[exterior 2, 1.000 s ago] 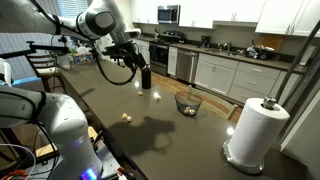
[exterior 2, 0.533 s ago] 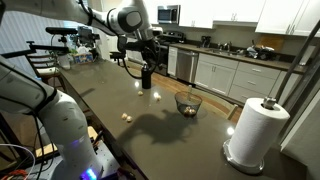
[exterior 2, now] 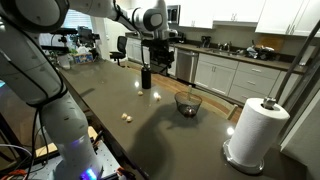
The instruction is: Move the basket to the center of the table
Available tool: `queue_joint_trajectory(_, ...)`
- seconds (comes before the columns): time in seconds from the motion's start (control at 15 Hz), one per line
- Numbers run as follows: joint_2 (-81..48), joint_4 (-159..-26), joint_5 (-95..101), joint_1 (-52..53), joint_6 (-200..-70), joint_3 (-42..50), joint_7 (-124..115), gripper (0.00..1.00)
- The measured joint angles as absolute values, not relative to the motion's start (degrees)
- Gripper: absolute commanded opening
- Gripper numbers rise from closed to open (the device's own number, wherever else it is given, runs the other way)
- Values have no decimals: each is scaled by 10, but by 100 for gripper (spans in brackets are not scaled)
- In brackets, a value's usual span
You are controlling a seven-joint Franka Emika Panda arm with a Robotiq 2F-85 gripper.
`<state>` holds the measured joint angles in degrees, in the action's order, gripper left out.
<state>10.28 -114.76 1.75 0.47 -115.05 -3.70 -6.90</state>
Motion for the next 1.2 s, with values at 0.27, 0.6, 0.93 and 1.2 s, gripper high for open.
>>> queue_joint_trajectory(0.27,44,-1100,15,15,-1116,-37,-52,100)
queue_joint_trajectory(0.6,-2,-1087,16,16,-1112,-32,-40,100)
queue_joint_trajectory(0.93,-38,-1086,16,15,-1131,-20,-23,100)
queue_joint_trajectory(1.2,-68,-1082,16,15,-1160,-13,-5,100)
